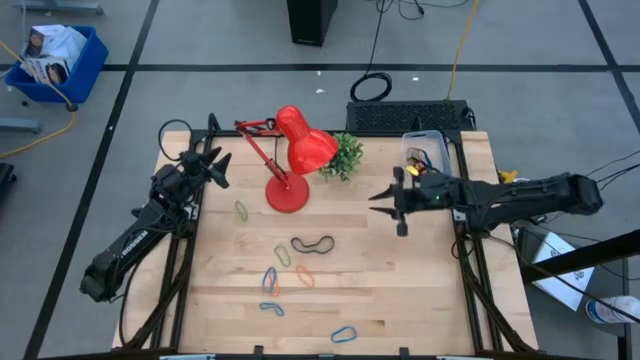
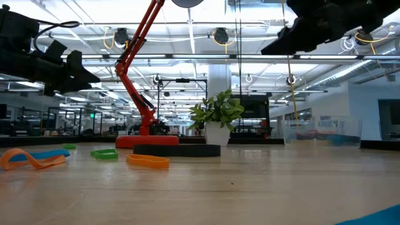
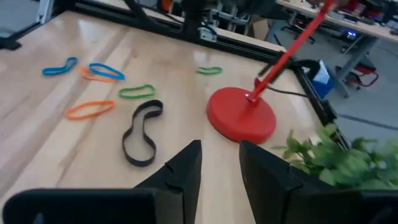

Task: Pick and place rubber bands into bin
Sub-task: Put the bottom blue rubber band into the transparent bin

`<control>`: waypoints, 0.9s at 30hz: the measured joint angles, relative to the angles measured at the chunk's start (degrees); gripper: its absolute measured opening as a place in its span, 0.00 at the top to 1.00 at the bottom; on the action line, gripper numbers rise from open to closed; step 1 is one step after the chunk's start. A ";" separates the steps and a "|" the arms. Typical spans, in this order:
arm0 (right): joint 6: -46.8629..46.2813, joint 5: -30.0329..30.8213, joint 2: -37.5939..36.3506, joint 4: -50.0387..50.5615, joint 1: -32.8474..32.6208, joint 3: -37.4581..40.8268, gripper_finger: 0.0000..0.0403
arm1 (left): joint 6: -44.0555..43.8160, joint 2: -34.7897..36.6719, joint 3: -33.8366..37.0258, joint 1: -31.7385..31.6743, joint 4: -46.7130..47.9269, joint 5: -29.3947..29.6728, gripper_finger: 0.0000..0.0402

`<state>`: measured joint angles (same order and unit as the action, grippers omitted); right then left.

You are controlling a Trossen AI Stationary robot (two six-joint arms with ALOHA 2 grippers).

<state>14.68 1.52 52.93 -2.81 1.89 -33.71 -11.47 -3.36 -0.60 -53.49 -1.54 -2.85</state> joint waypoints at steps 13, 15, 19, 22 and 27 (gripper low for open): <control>4.44 12.11 16.44 3.42 -15.46 -12.69 0.74 | 1.25 -0.01 0.01 0.01 0.00 0.00 0.43; 3.84 13.45 19.25 4.73 -17.43 -14.51 0.75 | 0.87 -0.01 0.02 0.02 0.02 0.00 0.43; 2.16 13.67 24.03 5.88 -21.42 -17.27 0.75 | 0.81 0.00 0.02 0.02 0.04 0.00 0.43; -0.15 13.66 26.92 6.13 -24.49 -18.77 0.75 | 0.16 -0.01 0.01 0.02 0.06 -0.04 0.43; -5.75 13.69 31.59 7.89 -29.91 -22.18 0.75 | -2.93 -0.01 0.02 0.00 0.05 -0.07 0.43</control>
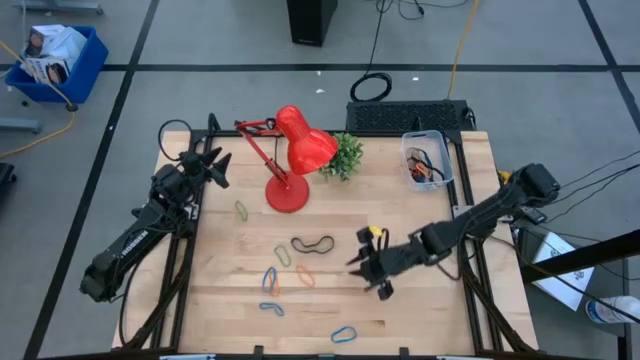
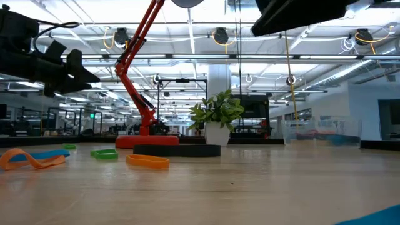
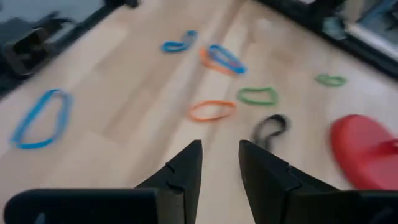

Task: Pick and place rubber bands into bin
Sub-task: Put the bottom blue rubber band into the transparent bin

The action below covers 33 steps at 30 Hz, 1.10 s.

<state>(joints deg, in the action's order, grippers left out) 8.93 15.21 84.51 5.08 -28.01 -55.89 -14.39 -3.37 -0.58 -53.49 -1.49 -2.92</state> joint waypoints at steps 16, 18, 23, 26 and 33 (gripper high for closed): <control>-19.08 2.58 21.04 14.79 -8.89 -23.25 0.75 | -8.73 -0.01 0.00 0.00 -0.06 -1.62 0.43; -22.32 1.65 23.04 14.91 -9.51 -24.26 0.75 | -8.89 -0.01 -0.02 0.01 -0.06 -1.62 0.43; -30.21 -1.52 27.41 11.97 -11.63 -25.28 0.75 | -8.89 -0.01 -0.01 0.01 -0.03 -1.64 0.43; -34.34 -2.05 29.48 12.06 -12.78 -25.36 0.75 | -9.04 -0.01 0.00 0.00 -0.03 -1.64 0.43; -39.01 -1.99 32.68 11.95 -13.90 -25.36 0.75 | -9.09 -0.01 0.00 0.00 -0.03 -1.66 0.43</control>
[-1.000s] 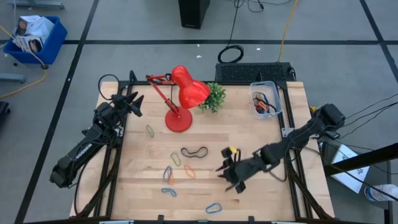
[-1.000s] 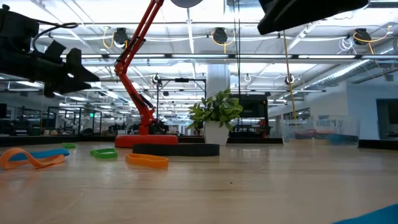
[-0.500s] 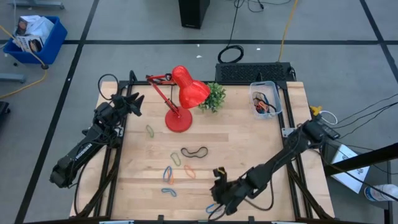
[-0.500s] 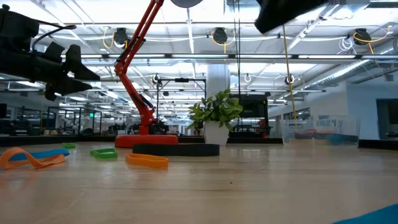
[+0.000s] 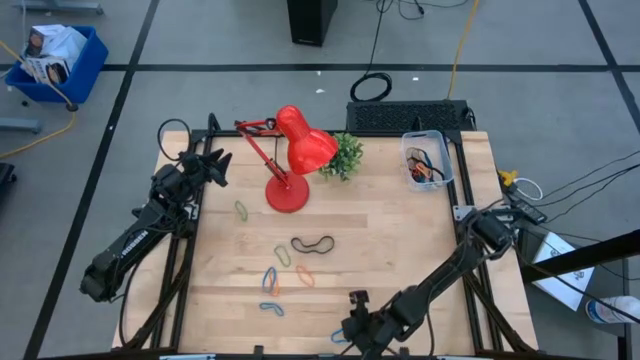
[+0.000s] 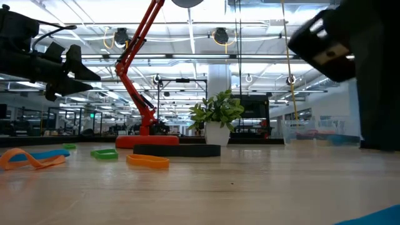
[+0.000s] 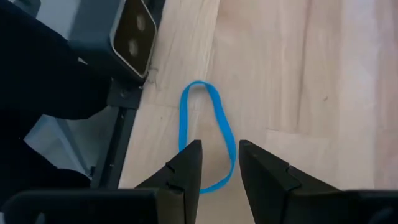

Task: Pick and place rubber bands into bin
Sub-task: Put the bottom blue rubber band into the transparent bin

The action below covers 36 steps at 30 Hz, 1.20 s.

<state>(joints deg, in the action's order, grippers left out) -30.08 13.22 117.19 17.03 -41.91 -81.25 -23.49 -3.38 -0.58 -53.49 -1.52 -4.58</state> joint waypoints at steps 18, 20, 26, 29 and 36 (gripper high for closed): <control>-8.15 0.24 2.05 1.82 -0.22 2.38 0.75 | 0.04 0.00 0.00 0.04 0.02 -0.07 0.43; -8.24 0.14 2.02 1.05 -0.28 2.81 0.75 | 0.07 0.00 0.00 0.04 0.02 -0.07 0.43; -6.99 -0.78 2.03 -2.83 -0.55 3.60 0.75 | 0.16 0.00 0.00 0.04 0.02 -0.07 0.43; -6.45 -0.88 2.09 -3.31 -0.55 3.62 0.75 | 0.17 0.00 0.00 0.04 0.02 -0.07 0.43; -6.65 -1.10 2.16 -3.55 -0.55 3.62 0.75 | 0.16 0.00 0.00 0.04 0.02 -0.07 0.43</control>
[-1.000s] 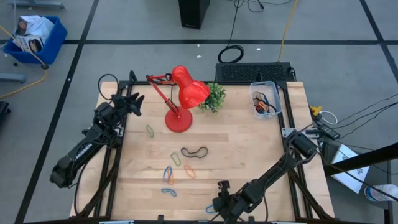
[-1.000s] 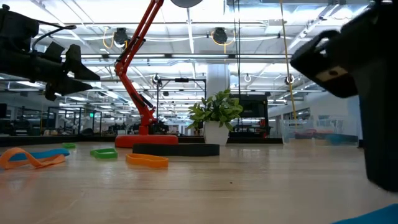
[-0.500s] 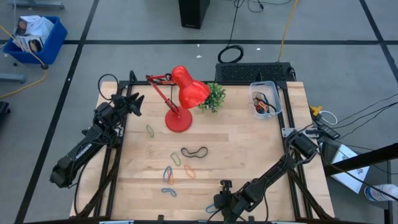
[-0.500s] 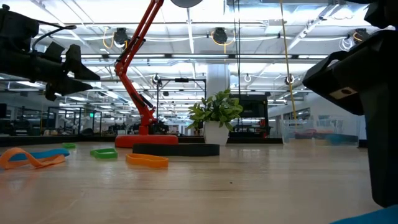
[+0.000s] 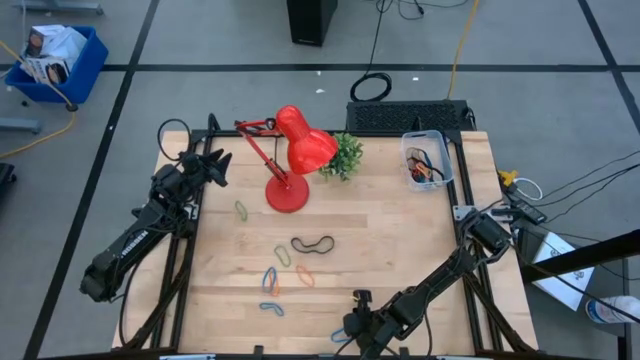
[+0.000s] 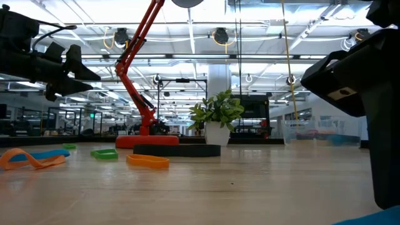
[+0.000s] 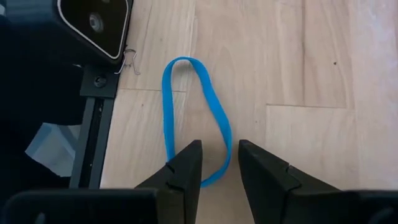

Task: Pick and place rubber bands into bin
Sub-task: Put the bottom blue rubber band into the transparent bin

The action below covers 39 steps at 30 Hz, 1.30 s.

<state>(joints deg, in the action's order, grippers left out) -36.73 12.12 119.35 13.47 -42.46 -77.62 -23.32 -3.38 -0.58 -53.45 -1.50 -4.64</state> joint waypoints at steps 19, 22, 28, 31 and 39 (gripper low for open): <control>2.43 -0.13 0.08 -0.11 0.07 0.02 0.75 | -0.10 0.00 0.00 0.00 0.00 0.02 0.43; 2.12 -0.15 0.08 -0.02 0.07 0.02 0.75 | -0.10 0.00 -0.02 0.00 0.00 0.02 0.43; 2.08 -0.11 0.08 0.17 0.11 0.02 0.83 | -0.09 0.00 0.00 0.00 0.02 0.02 0.43; 2.93 -0.04 0.08 0.17 0.13 0.05 0.92 | -0.08 0.01 0.00 0.00 0.01 0.02 0.43; 3.64 1.79 0.15 0.02 0.06 0.07 0.99 | -0.05 0.01 -0.01 0.00 0.02 0.03 0.43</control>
<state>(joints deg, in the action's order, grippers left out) -33.10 13.91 119.50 13.50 -42.40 -77.56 -23.38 -3.37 -0.58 -53.45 -1.48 -4.61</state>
